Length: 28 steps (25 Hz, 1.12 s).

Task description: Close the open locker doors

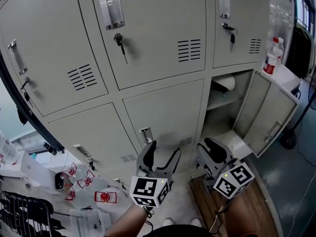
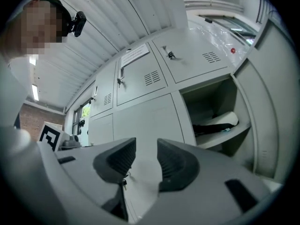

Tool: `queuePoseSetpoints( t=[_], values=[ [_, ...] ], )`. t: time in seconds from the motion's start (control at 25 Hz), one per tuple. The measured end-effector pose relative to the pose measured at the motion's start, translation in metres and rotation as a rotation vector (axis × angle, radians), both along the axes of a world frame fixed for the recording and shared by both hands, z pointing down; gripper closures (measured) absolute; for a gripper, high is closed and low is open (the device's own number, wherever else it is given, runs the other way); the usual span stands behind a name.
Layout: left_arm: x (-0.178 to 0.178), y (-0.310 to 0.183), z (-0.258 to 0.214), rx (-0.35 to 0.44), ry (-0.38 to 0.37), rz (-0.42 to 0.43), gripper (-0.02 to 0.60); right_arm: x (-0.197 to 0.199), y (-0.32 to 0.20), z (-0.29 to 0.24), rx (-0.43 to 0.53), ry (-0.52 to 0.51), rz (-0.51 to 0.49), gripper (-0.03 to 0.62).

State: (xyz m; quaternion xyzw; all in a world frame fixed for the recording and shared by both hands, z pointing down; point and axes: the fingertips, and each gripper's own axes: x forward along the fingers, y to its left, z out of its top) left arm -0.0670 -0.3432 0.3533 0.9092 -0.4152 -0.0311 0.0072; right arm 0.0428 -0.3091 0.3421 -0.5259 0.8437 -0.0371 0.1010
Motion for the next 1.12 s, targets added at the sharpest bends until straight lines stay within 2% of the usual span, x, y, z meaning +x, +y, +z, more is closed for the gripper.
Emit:
queuePoseSetpoints(
  t=[0.2,0.36,0.52,0.88,1.12],
  values=[
    [0.04,0.022,-0.001,0.022,-0.001,0.226,0.242,0.029,0.016,0.003,-0.003,-0.012,0.117,0.465],
    [0.074,0.047,0.005,0.011,-0.013,0.428,0.244,0.053,0.037,0.004,-0.001,-0.008,0.22,0.465],
    [0.102,0.07,0.006,0.015,-0.019,0.564,0.248,0.085,0.066,0.003,0.003,0.001,0.349,0.464],
    [0.156,0.115,0.01,0.002,-0.008,0.746,0.253,0.158,0.128,0.006,-0.013,0.001,0.568,0.464],
    [0.189,0.123,0.01,-0.004,0.004,0.79,0.255,0.206,0.141,0.006,-0.021,0.011,0.629,0.459]
  ],
)
